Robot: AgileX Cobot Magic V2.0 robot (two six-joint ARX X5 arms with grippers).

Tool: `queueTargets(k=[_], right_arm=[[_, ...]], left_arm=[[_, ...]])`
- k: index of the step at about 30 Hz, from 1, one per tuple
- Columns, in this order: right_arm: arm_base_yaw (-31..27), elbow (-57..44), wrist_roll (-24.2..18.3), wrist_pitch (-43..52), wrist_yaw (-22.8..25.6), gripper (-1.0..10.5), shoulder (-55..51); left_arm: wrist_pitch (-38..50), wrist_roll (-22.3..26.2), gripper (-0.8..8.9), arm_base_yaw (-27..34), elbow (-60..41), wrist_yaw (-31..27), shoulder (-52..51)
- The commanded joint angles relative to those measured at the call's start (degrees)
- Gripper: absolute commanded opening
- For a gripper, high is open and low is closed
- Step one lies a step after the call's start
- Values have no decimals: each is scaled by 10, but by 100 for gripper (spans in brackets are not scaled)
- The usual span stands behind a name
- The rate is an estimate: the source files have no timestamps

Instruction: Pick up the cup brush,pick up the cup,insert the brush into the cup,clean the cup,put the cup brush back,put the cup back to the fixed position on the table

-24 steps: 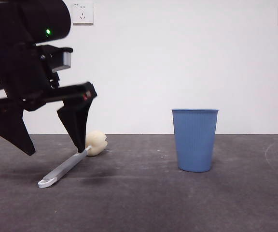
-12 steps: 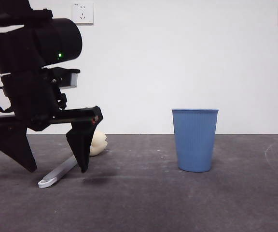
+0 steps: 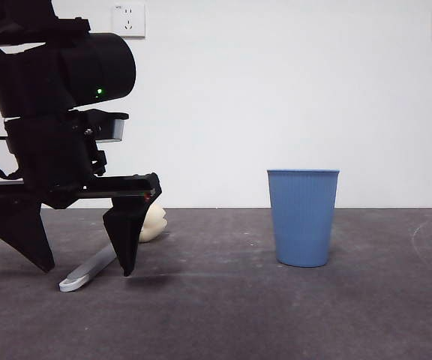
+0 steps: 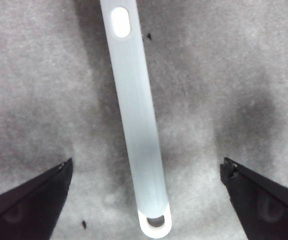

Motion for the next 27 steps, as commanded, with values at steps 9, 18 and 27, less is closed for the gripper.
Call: queueTargets(k=[9, 18, 27], right_arm=[[1, 0, 8, 3, -1, 505, -1], [1, 0, 8, 3, -1, 505, -1], [1, 0, 8, 3, -1, 505, -1]], left_arm=[[-11, -30, 207, -10, -2, 14, 24], [-23, -28, 53, -9, -2, 27, 15], [-25, -28, 53, -9, -1, 29, -23]])
